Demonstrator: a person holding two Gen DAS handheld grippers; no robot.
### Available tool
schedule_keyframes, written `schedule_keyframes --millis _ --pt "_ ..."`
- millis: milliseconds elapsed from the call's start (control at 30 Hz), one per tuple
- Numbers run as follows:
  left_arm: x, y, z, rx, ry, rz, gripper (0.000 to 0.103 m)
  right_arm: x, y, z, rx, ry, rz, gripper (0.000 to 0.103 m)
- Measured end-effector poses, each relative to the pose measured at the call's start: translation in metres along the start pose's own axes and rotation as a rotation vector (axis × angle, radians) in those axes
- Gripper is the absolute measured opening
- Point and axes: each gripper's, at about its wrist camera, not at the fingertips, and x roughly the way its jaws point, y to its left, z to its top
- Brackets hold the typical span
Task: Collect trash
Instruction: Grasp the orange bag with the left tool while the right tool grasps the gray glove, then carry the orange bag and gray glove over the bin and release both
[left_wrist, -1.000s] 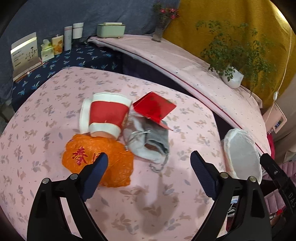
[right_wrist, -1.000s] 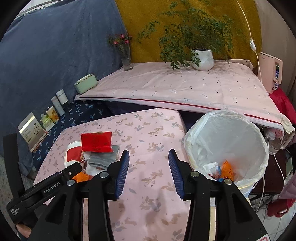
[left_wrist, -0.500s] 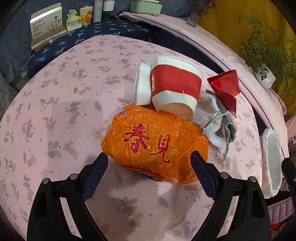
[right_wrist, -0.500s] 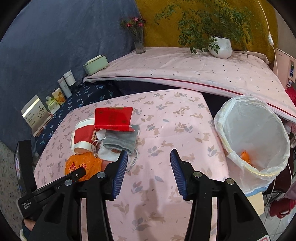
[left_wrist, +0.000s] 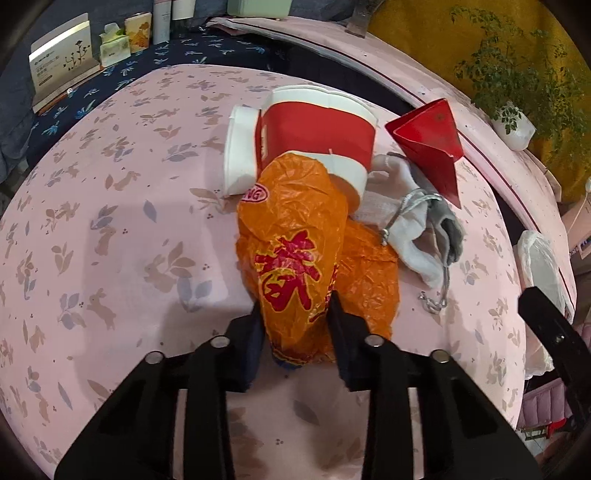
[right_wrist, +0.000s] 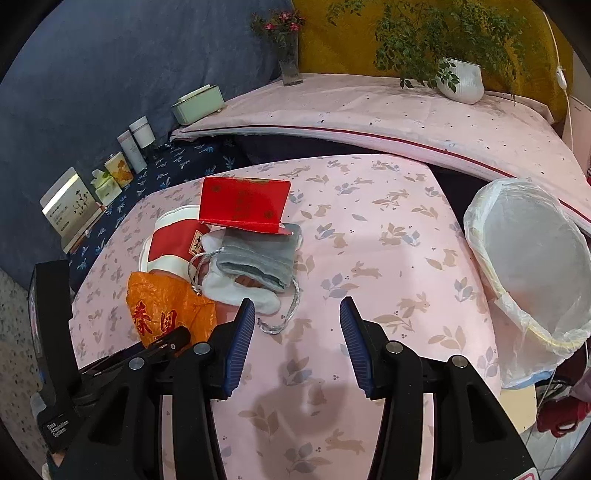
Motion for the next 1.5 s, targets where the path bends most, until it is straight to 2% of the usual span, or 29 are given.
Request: schedule_keyframes --millis 100,433,600,667,733,833,1033,1500 --pt "-0.005 -0.004 0.001 0.009 -0.004 -0.023 0.011 0.008 0.008 0.003 -0.016 0.008 0.011 0.047" --pt "-0.043 0.007 0.015 0.0 -0.072 -0.084 0.01 0.041 0.033 0.022 -0.06 0.035 0.048 0.047" --pt "-0.046 0.015 0.021 -0.011 -0.084 -0.079 0.01 0.062 0.043 0.029 -0.081 0.054 0.056 0.047" --pt "-0.044 0.017 0.022 -0.015 -0.082 -0.077 0.01 0.073 0.046 0.03 -0.088 0.075 0.055 0.042" --pt "-0.042 0.018 0.022 -0.015 -0.079 -0.078 0.01 0.081 0.046 0.028 -0.096 0.094 0.055 0.025" --pt "-0.042 0.019 0.021 -0.015 -0.077 -0.08 0.01 0.086 0.042 0.024 -0.096 0.112 0.052 0.013" --pt "-0.046 0.01 0.019 0.0 -0.082 -0.09 0.009 0.068 0.026 0.017 -0.068 0.093 0.061 0.009" --pt "-0.077 -0.035 0.006 0.078 -0.123 -0.124 0.009 -0.015 -0.017 0.019 0.022 -0.027 0.095 0.008"
